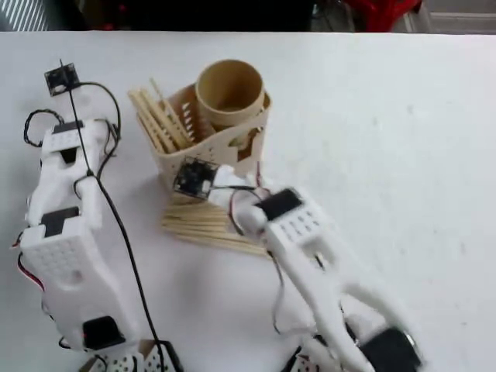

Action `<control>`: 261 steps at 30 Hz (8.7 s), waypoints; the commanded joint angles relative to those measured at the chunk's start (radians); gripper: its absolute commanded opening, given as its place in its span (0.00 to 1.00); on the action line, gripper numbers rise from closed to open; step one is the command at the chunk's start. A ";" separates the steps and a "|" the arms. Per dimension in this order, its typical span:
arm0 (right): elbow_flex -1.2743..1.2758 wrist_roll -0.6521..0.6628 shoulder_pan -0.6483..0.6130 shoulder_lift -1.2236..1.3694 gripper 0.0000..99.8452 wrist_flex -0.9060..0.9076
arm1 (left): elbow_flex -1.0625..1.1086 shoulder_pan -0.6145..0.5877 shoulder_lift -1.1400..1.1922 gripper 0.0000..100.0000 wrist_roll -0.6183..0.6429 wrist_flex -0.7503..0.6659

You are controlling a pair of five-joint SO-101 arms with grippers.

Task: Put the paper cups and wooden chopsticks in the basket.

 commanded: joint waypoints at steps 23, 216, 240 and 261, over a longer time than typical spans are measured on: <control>-0.644 -0.692 -0.150 -0.025 0.03 -0.443 | -0.048 0.013 -0.010 0.16 -0.009 0.000; 0.026 -0.038 -0.097 0.387 0.02 -0.170 | -0.054 -0.051 -0.013 0.16 0.043 -0.002; -0.017 -0.031 -0.104 0.447 0.17 -0.101 | -0.054 -0.050 -0.012 0.16 0.043 -0.002; 0.043 -0.031 -0.062 -0.159 0.02 0.200 | -0.054 -0.042 -0.010 0.16 0.041 -0.002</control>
